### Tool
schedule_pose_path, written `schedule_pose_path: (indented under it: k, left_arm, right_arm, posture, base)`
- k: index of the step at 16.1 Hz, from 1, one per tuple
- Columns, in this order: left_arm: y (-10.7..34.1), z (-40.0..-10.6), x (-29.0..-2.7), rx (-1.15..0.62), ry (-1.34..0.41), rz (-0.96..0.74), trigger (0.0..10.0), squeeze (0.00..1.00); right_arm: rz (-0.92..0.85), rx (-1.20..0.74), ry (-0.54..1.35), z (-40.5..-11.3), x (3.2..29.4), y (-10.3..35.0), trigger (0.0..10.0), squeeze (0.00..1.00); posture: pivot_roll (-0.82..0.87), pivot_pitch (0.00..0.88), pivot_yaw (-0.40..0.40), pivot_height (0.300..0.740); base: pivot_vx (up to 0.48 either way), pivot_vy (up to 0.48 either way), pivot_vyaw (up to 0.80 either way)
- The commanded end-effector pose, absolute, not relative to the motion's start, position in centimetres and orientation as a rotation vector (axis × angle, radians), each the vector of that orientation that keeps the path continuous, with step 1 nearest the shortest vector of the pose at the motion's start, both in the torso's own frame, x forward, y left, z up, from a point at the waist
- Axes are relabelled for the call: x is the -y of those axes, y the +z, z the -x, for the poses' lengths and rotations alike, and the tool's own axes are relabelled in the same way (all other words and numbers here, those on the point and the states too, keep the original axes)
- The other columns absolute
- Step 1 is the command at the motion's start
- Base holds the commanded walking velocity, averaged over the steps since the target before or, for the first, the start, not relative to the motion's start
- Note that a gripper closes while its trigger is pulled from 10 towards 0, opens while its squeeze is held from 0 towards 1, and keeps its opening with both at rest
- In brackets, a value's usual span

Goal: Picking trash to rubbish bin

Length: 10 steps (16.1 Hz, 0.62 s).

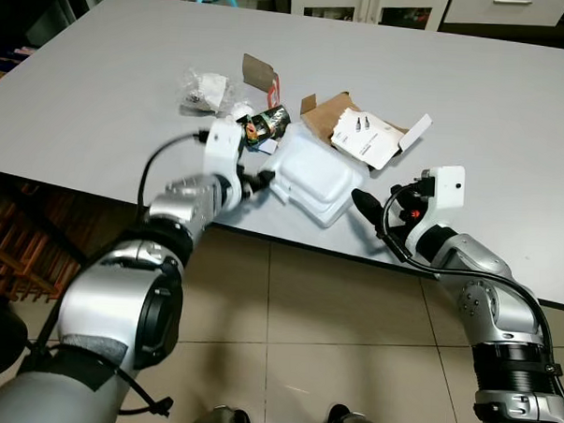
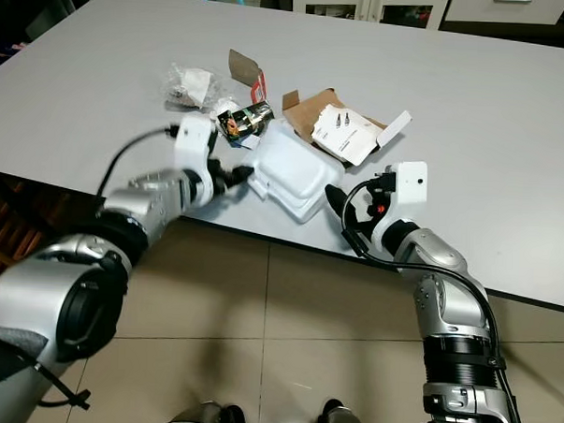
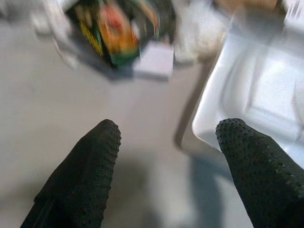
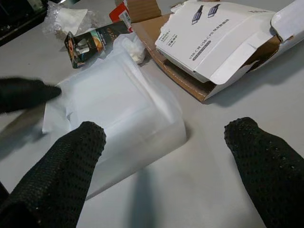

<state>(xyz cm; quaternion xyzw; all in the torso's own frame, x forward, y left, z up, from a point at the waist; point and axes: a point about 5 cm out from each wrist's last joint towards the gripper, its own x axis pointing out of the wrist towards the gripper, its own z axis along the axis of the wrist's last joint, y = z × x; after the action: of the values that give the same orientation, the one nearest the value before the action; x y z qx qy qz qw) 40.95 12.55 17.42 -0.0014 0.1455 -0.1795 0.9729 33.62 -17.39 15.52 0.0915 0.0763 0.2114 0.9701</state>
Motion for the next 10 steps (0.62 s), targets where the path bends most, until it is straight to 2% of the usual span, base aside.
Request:
schedule_pose_path:
  k: [1,2,3,4,8,9,10]
  left_arm:
    - [18.8,-41.3,-12.9,-0.228,-0.356,-0.019,10.0,0.00]
    - [19.1,-41.4,-12.8,-0.203,-0.366,0.011,7.2,0.00]
    - [19.0,-41.4,-12.8,-0.205,-0.370,0.015,0.1,0.00]
    - [18.7,-41.3,-12.6,-0.216,-0.379,0.005,0.0,0.00]
    - [17.9,-41.0,-12.7,-0.257,-0.383,0.026,0.0,0.00]
    - [17.8,-41.1,-13.0,-0.266,-0.364,0.025,3.3,0.00]
    - [17.8,-41.1,-13.1,-0.268,-0.354,0.018,10.0,0.00]
  right_arm:
    - [-0.191,-0.149,0.435,-33.5,17.1,15.6,10.0,0.00]
    - [-0.191,-0.149,0.436,-33.6,17.1,15.6,10.0,0.00]
    - [-0.191,-0.149,0.435,-33.6,17.1,15.6,10.0,0.00]
    - [-0.191,-0.148,0.436,-33.6,17.1,15.6,10.0,0.00]
    - [-0.190,-0.148,0.433,-33.6,17.2,15.7,10.0,0.00]
    - [-0.190,-0.148,0.433,-33.6,17.2,15.7,10.0,0.00]
    - [-0.190,-0.149,0.433,-33.6,17.2,15.7,10.0,0.00]
  posture:
    - [-0.08,0.128,0.096,0.740]
    - [-0.08,0.129,0.095,0.740]
    - [-0.08,0.130,0.094,0.740]
    - [-0.08,0.132,0.094,0.740]
    - [-0.08,0.136,0.094,0.740]
    - [-0.08,0.137,0.094,0.740]
    - [-0.08,0.137,0.094,0.740]
  base:
    - [0.000,0.000,0.00]
    - [0.000,0.000,0.00]
    - [0.000,0.000,0.00]
    - [0.000,0.000,0.00]
    - [0.000,0.000,0.00]
    - [0.000,0.000,0.00]
    - [0.000,0.000,0.00]
